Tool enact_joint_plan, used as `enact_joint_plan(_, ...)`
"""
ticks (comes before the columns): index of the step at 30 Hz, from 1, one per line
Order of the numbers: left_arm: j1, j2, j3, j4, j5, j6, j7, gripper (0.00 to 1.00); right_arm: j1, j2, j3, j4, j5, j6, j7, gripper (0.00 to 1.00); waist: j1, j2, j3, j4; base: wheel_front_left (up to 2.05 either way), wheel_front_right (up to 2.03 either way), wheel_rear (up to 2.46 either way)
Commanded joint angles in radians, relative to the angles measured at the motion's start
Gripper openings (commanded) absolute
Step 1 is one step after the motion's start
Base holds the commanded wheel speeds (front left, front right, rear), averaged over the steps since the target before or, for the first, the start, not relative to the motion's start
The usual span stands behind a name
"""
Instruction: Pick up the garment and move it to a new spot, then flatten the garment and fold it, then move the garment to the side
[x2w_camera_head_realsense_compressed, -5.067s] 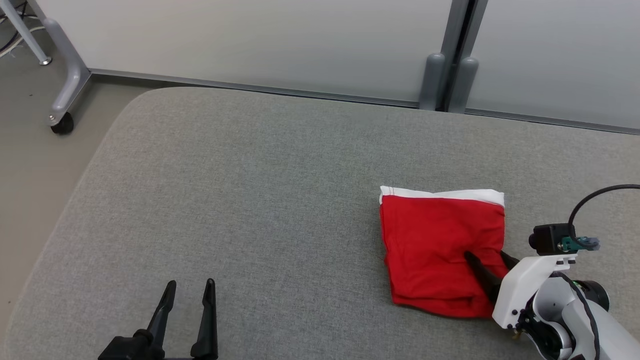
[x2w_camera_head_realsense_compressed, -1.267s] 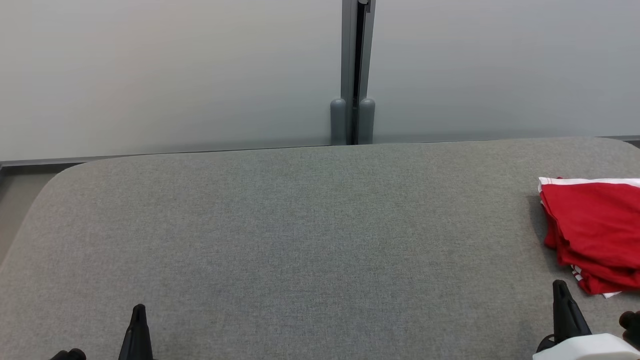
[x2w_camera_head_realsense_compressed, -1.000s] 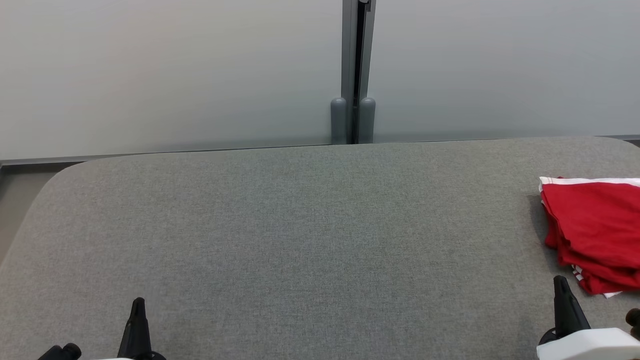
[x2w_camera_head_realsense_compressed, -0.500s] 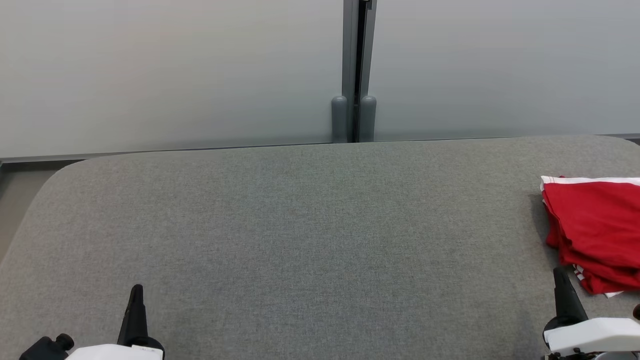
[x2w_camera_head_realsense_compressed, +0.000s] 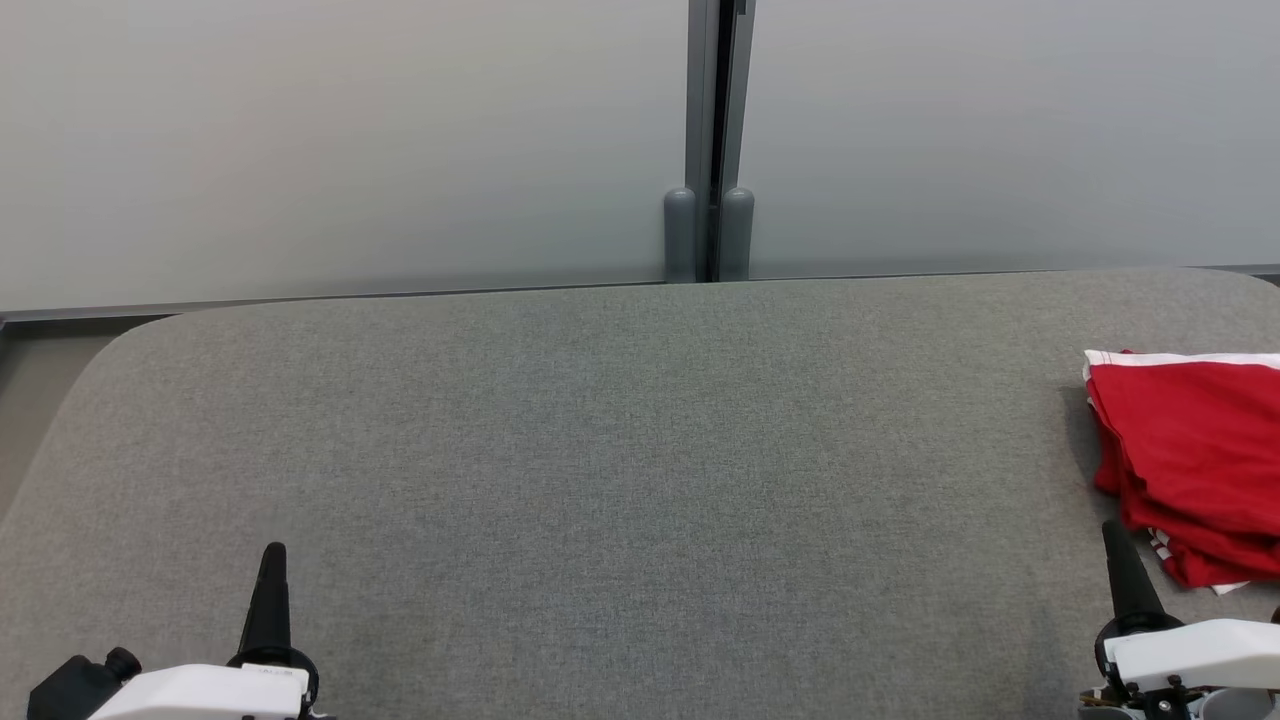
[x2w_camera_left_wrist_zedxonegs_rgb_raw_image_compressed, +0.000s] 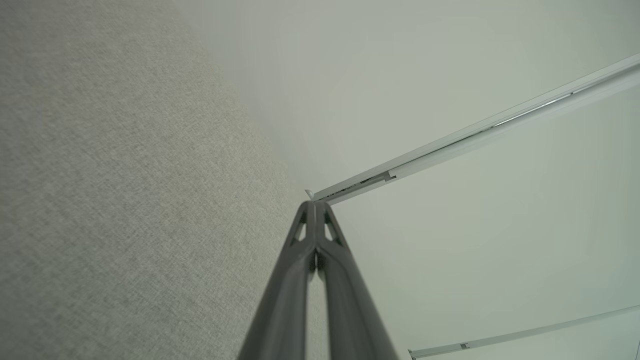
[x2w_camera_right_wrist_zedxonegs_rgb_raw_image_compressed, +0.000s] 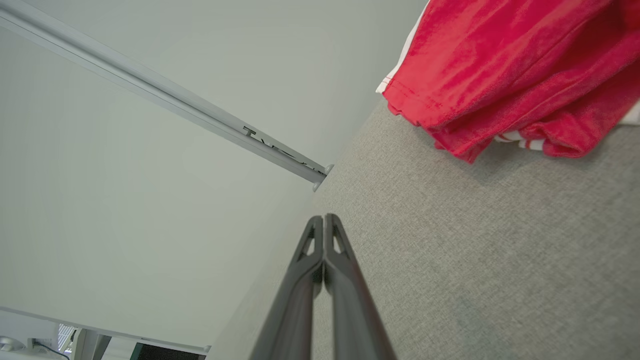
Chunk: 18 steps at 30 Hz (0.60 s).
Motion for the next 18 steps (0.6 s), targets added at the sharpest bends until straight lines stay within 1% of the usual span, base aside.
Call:
enact_joint_plan(1, -0.033, 0.008, 0.007, -0.007, -0.025, -0.007, 0.005, 0.0, -0.021, -0.01, -0.005, -0.012, 0.028, 0.0, 0.008, 0.0, 0.0, 0.0, 0.0, 0.0, 0.0, 0.0, 0.0)
enact_joint_plan(18, -0.071, 0.009, 0.015, 0.0, -0.174, -0.02, 0.048, 0.0, -0.044, -0.013, -0.008, -0.012, 0.212, 0.0, 0.05, 0.0, 0.0, 0.0, 0.006, 0.002, 0.0, 0.0, 0.0)
